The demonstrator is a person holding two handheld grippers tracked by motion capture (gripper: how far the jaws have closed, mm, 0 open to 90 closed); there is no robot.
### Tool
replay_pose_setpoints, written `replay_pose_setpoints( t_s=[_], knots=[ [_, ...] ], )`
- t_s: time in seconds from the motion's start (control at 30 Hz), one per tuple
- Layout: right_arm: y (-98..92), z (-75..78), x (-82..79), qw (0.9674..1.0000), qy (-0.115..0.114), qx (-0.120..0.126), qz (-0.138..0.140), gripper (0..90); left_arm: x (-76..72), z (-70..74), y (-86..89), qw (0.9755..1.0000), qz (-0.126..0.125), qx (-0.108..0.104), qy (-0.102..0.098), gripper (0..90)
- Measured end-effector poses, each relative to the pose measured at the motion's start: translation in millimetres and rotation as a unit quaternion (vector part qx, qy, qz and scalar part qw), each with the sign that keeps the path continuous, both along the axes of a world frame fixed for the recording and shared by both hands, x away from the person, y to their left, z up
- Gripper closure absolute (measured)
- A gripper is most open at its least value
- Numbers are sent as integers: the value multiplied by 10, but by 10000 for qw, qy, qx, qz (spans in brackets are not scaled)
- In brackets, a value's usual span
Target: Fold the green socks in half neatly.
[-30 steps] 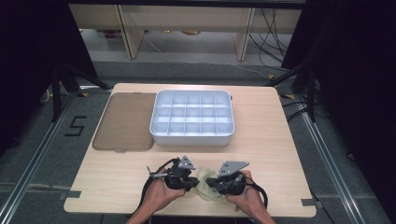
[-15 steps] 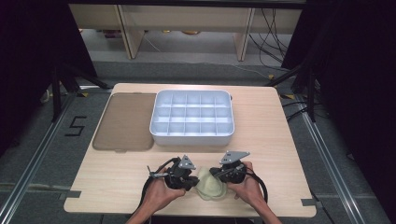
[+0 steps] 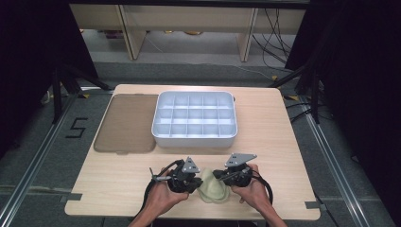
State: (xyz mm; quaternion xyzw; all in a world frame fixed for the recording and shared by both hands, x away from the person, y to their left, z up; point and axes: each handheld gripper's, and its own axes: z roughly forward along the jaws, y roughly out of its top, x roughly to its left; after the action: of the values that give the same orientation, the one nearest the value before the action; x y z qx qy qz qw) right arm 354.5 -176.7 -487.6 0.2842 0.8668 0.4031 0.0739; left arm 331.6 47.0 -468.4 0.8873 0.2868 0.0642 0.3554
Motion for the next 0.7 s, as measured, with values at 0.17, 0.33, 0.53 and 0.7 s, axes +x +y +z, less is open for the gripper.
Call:
replay_pose_setpoints(
  t_s=[0.17,0.33,0.53,0.7],
  knots=[
    [-52,10,-170,9997,180,0,163,876,-15,16,-4,10000,36,3,-8,849],
    [-55,1,-268,9993,203,-96,299,873,-16,31,4,10000,-6,36,-68,849],
    [-1,-101,-238,9988,310,-231,286,875,-65,59,-44,9999,-61,-5,-156,849],
    [13,-127,-212,9985,453,-149,252,878,-119,75,-118,9996,-173,-21,-227,849]
  ],
)
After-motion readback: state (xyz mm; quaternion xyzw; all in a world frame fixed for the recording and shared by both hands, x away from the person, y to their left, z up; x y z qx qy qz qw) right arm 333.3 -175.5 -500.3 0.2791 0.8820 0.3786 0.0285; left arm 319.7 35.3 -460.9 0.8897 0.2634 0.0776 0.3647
